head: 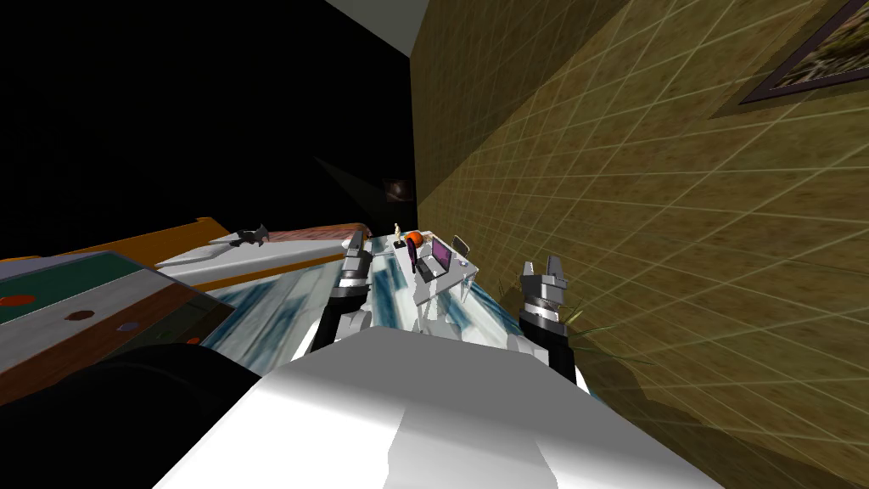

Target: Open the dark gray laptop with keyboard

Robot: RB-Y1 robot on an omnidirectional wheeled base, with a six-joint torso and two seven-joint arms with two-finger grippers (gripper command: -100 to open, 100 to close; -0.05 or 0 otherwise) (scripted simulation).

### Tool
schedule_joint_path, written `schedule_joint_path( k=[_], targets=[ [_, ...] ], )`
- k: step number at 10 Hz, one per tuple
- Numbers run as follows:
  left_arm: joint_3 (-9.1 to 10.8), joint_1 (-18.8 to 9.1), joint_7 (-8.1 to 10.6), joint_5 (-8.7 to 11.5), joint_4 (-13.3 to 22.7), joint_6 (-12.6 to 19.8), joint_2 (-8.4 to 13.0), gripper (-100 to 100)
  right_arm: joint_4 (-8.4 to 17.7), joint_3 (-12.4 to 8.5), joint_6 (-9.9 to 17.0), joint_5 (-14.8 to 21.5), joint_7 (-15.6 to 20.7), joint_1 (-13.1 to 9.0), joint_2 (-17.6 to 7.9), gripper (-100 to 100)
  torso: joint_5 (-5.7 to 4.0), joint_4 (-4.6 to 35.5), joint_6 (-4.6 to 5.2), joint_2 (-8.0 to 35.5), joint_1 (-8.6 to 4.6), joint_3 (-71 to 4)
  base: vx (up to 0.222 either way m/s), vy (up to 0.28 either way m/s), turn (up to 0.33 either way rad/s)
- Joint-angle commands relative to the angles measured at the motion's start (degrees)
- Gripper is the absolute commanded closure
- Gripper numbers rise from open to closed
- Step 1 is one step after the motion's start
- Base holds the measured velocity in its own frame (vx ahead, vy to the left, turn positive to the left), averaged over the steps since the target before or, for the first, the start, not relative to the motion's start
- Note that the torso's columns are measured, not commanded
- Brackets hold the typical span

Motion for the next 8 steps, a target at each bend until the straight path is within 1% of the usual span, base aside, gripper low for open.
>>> schedule_joint_path(
  k=[1, 3, 8],
  targets=[
    [0.00, 0.00, 0.00, 0.00, 0.00, 0.00, 0.00, 0, 0.00, 0.00, 0.00, 0.00, 0.00, 0.00, 0.00, 0, 0.00, 2.35, 0.00, 2.32, 0.00, -4.67, 0.000, 0.000, 0.000],
    [0.00, 0.00, 0.00, 0.00, -0.01, 0.00, 0.00, 0, -0.01, 0.00, 0.00, 0.00, 0.00, 0.00, 0.00, 0, 0.00, 10.06, 0.00, 10.03, 0.00, -20.14, 0.000, 0.000, 0.000],
    [0.00, 0.00, 0.00, 0.00, -0.02, -0.01, 0.00, 0, -0.02, 0.00, -0.01, 0.00, 0.00, 0.00, 0.00, 0, 0.00, 31.14, 0.00, 31.16, 0.00, -62.27, 0.000, 0.000, 0.000]
  ],
)
